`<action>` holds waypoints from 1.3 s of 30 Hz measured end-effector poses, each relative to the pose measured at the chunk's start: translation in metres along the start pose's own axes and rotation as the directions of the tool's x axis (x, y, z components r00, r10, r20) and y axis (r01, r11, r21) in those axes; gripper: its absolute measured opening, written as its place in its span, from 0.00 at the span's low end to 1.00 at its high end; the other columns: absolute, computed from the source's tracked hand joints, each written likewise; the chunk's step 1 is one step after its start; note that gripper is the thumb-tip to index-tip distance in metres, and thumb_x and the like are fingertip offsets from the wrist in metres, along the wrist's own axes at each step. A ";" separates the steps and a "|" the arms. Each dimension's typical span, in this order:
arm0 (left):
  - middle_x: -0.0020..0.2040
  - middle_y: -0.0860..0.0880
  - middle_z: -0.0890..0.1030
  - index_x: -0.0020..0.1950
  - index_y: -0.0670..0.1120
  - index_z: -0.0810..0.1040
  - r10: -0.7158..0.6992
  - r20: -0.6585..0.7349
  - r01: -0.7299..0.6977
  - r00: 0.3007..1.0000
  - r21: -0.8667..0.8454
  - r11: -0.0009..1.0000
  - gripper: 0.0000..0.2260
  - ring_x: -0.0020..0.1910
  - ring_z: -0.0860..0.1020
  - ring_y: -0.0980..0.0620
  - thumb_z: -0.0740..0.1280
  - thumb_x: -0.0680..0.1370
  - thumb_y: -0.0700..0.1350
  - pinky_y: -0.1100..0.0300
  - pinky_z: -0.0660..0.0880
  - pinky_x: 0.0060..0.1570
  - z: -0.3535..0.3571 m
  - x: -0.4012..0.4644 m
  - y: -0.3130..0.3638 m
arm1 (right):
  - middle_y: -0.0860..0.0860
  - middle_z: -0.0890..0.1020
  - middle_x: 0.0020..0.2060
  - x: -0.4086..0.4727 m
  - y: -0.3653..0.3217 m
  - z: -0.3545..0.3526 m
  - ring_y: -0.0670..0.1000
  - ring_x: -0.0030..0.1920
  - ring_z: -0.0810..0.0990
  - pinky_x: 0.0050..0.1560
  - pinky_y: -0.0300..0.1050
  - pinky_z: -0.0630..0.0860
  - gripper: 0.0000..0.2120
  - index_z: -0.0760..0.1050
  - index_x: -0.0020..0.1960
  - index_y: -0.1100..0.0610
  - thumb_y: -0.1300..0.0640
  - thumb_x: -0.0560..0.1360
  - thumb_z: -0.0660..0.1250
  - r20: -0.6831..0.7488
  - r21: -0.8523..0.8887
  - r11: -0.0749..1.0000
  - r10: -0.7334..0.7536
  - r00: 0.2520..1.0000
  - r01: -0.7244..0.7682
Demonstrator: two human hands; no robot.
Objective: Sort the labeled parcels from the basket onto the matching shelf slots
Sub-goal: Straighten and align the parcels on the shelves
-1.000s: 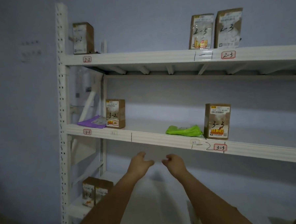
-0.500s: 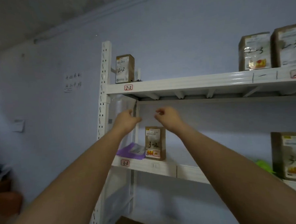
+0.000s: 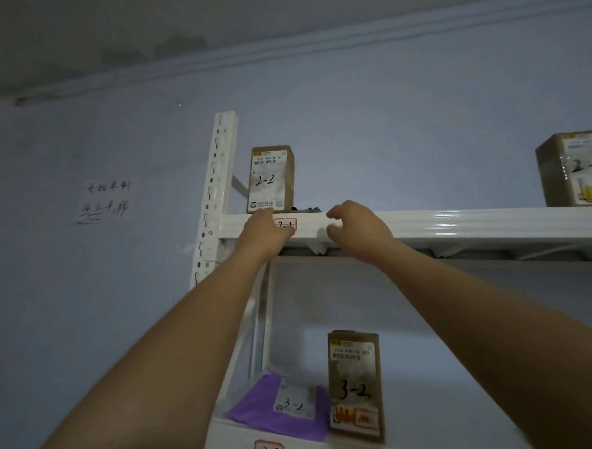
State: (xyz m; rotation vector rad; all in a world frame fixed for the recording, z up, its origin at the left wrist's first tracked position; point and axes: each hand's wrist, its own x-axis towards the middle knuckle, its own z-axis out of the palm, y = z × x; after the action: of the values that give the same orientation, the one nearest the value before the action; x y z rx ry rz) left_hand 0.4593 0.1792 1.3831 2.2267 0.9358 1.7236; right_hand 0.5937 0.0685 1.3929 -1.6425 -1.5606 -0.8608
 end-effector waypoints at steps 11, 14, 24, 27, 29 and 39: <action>0.77 0.44 0.56 0.75 0.50 0.60 0.126 -0.158 -0.084 0.979 0.248 0.965 0.27 0.75 0.57 0.44 0.60 0.78 0.54 0.46 0.60 0.71 0.025 0.031 -0.030 | 0.53 0.68 0.69 0.043 -0.017 0.032 0.55 0.67 0.68 0.63 0.52 0.70 0.22 0.64 0.72 0.56 0.55 0.78 0.57 -0.036 -0.142 0.985 -0.101 0.994 0.095; 0.76 0.44 0.60 0.74 0.50 0.62 0.177 -0.219 -0.119 0.959 0.254 0.960 0.25 0.73 0.60 0.44 0.59 0.78 0.53 0.46 0.62 0.69 0.026 0.035 -0.034 | 0.54 0.70 0.67 0.052 -0.024 0.035 0.55 0.66 0.69 0.63 0.52 0.70 0.22 0.65 0.71 0.56 0.54 0.79 0.57 -0.028 -0.109 0.990 -0.098 0.995 0.094; 0.74 0.47 0.64 0.70 0.53 0.68 0.276 -0.190 -0.193 0.942 0.366 0.910 0.20 0.69 0.66 0.42 0.60 0.77 0.47 0.42 0.58 0.71 0.021 0.055 -0.047 | 0.56 0.73 0.66 0.095 -0.053 0.050 0.57 0.63 0.72 0.64 0.57 0.69 0.20 0.67 0.69 0.50 0.49 0.79 0.50 0.218 -0.019 0.999 -0.027 0.976 0.031; 0.73 0.47 0.66 0.68 0.53 0.70 0.311 -0.178 -0.227 0.934 0.379 0.897 0.19 0.69 0.68 0.43 0.58 0.77 0.50 0.42 0.57 0.71 0.020 0.059 -0.052 | 0.55 0.76 0.61 0.101 -0.052 0.056 0.56 0.59 0.74 0.63 0.57 0.70 0.18 0.71 0.63 0.52 0.49 0.78 0.52 0.236 -0.017 1.000 -0.006 0.972 0.010; 0.71 0.47 0.69 0.67 0.53 0.72 0.327 -0.166 -0.240 0.930 0.397 0.886 0.19 0.66 0.70 0.42 0.57 0.77 0.52 0.42 0.59 0.69 0.020 0.062 -0.055 | 0.55 0.77 0.59 0.103 -0.049 0.060 0.56 0.59 0.74 0.63 0.56 0.69 0.16 0.72 0.59 0.53 0.49 0.78 0.52 0.244 -0.063 0.998 0.005 0.970 0.011; 0.72 0.47 0.68 0.68 0.48 0.72 0.306 -0.160 -0.227 0.939 0.382 0.896 0.21 0.69 0.67 0.46 0.57 0.78 0.55 0.44 0.55 0.72 0.013 0.056 -0.050 | 0.55 0.79 0.53 0.103 -0.038 0.053 0.57 0.54 0.76 0.56 0.51 0.73 0.15 0.74 0.53 0.56 0.51 0.79 0.52 0.133 -0.071 0.997 -0.032 0.991 0.042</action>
State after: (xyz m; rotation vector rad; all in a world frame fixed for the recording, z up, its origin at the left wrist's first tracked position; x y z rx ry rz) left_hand 0.4600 0.2538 1.3994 2.5348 1.1127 2.0993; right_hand 0.5615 0.1693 1.4529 -1.7587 -1.6722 -0.8530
